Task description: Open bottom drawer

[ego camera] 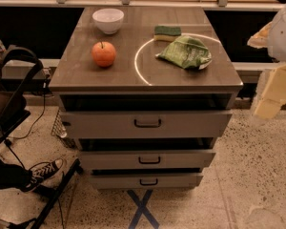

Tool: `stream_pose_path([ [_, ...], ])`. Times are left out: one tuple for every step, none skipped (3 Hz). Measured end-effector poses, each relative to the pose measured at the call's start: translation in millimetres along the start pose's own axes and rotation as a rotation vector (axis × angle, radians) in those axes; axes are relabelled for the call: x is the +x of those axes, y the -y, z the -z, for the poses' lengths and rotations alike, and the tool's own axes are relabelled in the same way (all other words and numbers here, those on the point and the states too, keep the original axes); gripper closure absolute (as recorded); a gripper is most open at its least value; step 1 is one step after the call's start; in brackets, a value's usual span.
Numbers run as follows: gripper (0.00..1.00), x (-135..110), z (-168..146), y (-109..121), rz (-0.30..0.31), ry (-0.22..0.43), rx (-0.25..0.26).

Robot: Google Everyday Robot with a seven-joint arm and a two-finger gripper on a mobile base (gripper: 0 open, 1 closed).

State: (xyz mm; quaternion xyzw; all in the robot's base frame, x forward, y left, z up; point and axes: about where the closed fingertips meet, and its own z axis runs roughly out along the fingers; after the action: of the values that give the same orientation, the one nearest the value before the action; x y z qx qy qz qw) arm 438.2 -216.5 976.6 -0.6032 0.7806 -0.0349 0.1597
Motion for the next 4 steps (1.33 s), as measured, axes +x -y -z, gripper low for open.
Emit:
stream_pose_path([
  [0.00,0.1,-1.4,0.6,-0.002,-0.009,0.006],
  [0.00,1.2,-9.6,3.9,-0.013,-0.068,0.041],
  [0.00,5.4,-25.1,-12.5,-0.004,-0.099,0.099],
  [0.00,24.5,-77.0,-54.7,-0.004,-0.097,0.140],
])
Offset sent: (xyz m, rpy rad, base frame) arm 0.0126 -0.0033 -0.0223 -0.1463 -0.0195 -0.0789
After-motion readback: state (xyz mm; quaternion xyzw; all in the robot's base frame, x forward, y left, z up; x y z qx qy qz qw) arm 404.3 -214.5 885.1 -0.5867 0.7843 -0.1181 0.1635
